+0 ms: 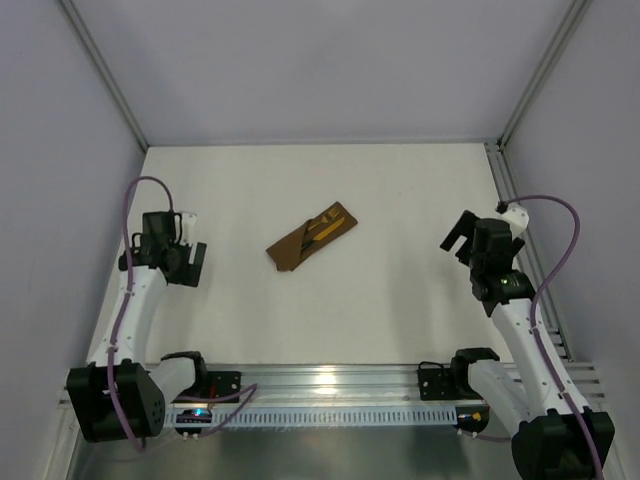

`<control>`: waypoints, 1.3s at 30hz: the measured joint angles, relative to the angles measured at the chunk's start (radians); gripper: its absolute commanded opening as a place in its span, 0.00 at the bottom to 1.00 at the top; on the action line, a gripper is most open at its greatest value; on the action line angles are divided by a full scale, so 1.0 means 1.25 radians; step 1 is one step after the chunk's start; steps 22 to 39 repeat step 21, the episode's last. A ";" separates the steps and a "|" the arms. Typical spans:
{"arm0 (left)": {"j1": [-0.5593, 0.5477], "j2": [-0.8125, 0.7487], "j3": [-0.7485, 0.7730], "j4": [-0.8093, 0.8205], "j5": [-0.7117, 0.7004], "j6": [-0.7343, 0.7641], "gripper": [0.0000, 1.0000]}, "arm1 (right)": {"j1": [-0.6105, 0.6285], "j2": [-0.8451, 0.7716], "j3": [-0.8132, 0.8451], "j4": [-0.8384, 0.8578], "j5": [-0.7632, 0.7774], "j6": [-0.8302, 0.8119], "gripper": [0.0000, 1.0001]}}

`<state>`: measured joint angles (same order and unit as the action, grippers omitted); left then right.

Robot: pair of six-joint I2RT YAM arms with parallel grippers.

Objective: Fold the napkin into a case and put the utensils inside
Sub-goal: Reset both arms

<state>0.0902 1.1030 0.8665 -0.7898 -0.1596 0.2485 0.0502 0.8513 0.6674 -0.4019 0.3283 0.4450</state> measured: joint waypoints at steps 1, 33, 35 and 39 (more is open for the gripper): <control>0.000 -0.010 -0.015 0.001 0.000 0.001 0.88 | 0.000 -0.013 -0.005 -0.001 0.000 -0.002 0.99; 0.000 -0.096 -0.142 0.030 -0.019 0.004 0.91 | 0.000 -0.089 -0.075 0.021 -0.038 -0.036 0.99; 0.000 -0.096 -0.142 0.030 -0.019 0.004 0.91 | 0.000 -0.089 -0.075 0.021 -0.038 -0.036 0.99; 0.000 -0.096 -0.142 0.030 -0.019 0.004 0.91 | 0.000 -0.089 -0.075 0.021 -0.038 -0.036 0.99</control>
